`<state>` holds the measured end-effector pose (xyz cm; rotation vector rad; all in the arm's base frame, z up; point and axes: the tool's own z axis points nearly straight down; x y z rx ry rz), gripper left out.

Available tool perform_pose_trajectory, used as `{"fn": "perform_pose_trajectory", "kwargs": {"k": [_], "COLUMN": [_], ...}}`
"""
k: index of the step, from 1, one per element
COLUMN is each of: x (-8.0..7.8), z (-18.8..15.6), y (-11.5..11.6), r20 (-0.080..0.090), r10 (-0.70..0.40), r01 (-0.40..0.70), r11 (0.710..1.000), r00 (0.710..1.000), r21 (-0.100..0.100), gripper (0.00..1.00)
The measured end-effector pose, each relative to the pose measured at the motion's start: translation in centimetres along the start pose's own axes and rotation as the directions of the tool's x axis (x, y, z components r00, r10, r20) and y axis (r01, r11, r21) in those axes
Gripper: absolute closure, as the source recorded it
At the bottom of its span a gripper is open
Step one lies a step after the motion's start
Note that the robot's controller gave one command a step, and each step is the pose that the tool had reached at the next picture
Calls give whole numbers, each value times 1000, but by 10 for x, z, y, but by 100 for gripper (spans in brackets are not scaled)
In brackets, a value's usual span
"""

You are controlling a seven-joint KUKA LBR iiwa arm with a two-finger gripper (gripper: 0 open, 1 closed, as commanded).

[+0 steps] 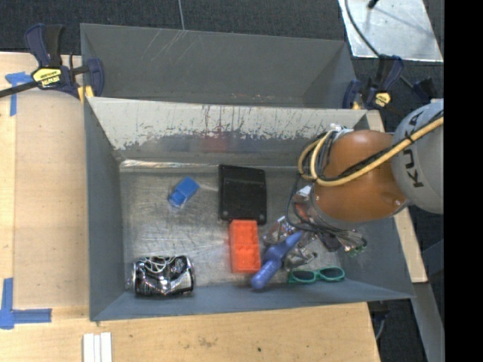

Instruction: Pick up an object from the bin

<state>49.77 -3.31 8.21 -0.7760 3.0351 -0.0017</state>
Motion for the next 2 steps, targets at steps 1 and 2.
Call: {"fn": "perform_pose_trajectory", "kwargs": {"k": [1, 2], "x": [0, 0], "z": [-1, -3], "y": [0, 0], "r20": [-1, -4], "r10": [0, 1], "r01": [0, -1], "r11": [1000, 1000], "r00": [1000, 1000], "r21": [0, -1], "gripper": [100, 100]}}
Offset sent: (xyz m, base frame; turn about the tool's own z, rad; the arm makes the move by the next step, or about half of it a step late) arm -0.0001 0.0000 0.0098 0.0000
